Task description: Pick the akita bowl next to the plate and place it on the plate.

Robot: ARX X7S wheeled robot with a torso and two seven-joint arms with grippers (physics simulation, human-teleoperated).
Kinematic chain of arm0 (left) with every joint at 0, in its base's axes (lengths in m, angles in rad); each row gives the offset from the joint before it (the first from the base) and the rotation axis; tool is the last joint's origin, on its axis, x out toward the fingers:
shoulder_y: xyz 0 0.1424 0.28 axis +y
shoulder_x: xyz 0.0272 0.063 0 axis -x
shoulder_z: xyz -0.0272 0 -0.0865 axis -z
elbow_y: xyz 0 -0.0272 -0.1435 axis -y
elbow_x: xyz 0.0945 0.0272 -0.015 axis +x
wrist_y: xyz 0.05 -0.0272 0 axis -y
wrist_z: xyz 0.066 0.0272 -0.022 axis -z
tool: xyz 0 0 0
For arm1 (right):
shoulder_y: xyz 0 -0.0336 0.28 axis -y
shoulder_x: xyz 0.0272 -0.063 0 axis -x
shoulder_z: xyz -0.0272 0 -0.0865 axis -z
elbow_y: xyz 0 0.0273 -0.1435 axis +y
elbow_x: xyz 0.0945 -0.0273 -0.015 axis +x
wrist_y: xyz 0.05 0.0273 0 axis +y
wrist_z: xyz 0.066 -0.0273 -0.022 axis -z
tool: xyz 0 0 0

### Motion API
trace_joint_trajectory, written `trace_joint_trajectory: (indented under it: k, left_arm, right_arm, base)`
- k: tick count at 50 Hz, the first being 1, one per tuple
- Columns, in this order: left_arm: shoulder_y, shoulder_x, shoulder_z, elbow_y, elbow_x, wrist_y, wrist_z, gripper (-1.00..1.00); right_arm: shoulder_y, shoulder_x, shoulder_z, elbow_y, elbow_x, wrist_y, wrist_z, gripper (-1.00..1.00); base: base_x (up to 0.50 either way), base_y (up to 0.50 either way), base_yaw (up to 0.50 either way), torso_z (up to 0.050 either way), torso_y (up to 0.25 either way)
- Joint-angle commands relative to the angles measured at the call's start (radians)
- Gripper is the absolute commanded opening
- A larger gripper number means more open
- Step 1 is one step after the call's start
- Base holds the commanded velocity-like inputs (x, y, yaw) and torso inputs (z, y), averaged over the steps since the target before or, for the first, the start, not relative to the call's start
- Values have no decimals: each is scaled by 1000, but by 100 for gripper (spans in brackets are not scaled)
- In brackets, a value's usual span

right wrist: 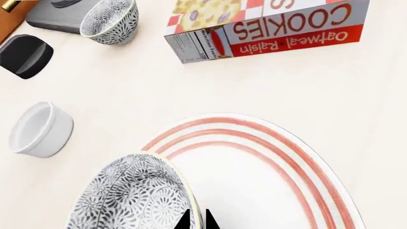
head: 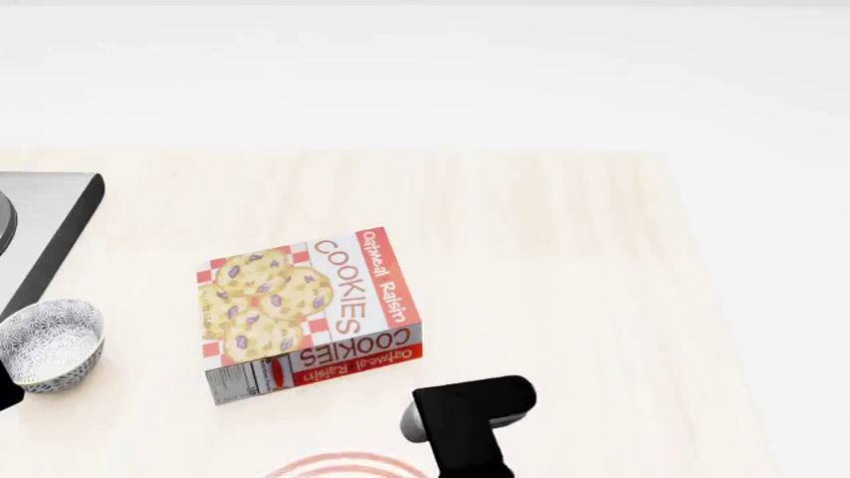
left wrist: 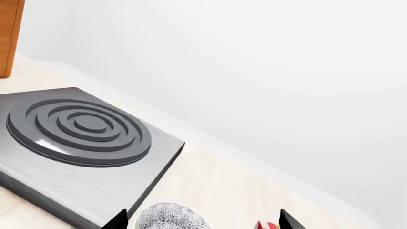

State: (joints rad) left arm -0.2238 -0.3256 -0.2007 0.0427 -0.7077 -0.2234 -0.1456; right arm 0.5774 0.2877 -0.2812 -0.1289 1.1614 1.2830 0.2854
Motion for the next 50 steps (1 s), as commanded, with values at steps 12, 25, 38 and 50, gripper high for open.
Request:
trace_joint_trajectory:
  k: [12, 25, 38, 50]
  left_arm:
    - [3, -2, 4, 2, -3, 4, -4, 100]
    - [3, -7, 6, 18, -11, -7, -17, 100]
    - [1, -6, 10, -4, -5, 10, -6, 100]
    - [3, -7, 12, -7, -6, 14, -7, 100]
  right_arm:
    - [-5, 32, -98, 17, -84, -69, -71, -100]
    - [-1, 43, -130, 27, -113, -93, -80, -100]
    - [6, 59, -139, -1, -111, -101, -80, 100]
    - [73, 89, -59, -152, 5, 6, 56, 100]
  base:
    - [0, 0, 0, 0, 0]
    - [0, 0, 0, 0, 1]
    - [0, 0, 0, 0, 0]
    - [0, 0, 0, 0, 0]
